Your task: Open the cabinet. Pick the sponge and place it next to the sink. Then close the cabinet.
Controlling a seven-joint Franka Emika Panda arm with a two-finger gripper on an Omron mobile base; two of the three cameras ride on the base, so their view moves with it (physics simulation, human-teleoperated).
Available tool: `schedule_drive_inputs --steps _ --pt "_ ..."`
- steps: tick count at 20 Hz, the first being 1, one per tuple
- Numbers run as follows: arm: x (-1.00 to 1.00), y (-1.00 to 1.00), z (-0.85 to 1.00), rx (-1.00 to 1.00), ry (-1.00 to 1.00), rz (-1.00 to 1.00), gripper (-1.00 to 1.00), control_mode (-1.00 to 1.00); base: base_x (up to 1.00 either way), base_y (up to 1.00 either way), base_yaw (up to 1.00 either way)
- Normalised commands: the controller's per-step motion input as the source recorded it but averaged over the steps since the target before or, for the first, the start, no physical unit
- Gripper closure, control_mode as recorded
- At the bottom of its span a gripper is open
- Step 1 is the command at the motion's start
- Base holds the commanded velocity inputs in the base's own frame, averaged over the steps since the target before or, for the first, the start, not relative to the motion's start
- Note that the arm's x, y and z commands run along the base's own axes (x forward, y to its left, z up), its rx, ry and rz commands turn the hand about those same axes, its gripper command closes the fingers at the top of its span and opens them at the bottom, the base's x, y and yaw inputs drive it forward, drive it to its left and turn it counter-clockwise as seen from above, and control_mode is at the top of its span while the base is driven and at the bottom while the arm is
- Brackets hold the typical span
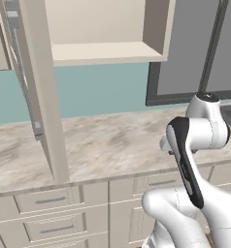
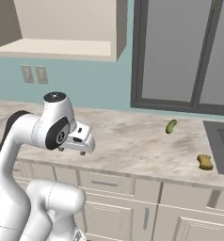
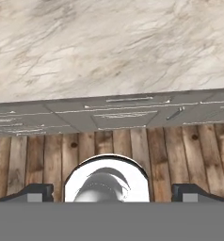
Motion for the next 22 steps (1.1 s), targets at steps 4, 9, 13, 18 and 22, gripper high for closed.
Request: schedule_drive_inputs --steps 4,9,13,18,22 --pt "0.0 0.0 0.0 0.0 0.0 0.0 -1.0 1.0 0.09 0.0 0.04" --pt "0.0 0.0 0.0 0.0 0.0 0.0 -1.0 1.0 0.06 0.04 0.0" --pt "0.0 0.0 0.0 0.0 0.0 0.0 -1.0 1.0 -0.2 0.23 0.0" --pt "0.0 0.0 0.0 0.0 0.0 0.0 -1.0 1.0 -0.66 0.18 0.0" --pt "0.0 0.0 0.0 0.0 0.0 0.0 -1.0 1.0 0.06 0.37 0.0"
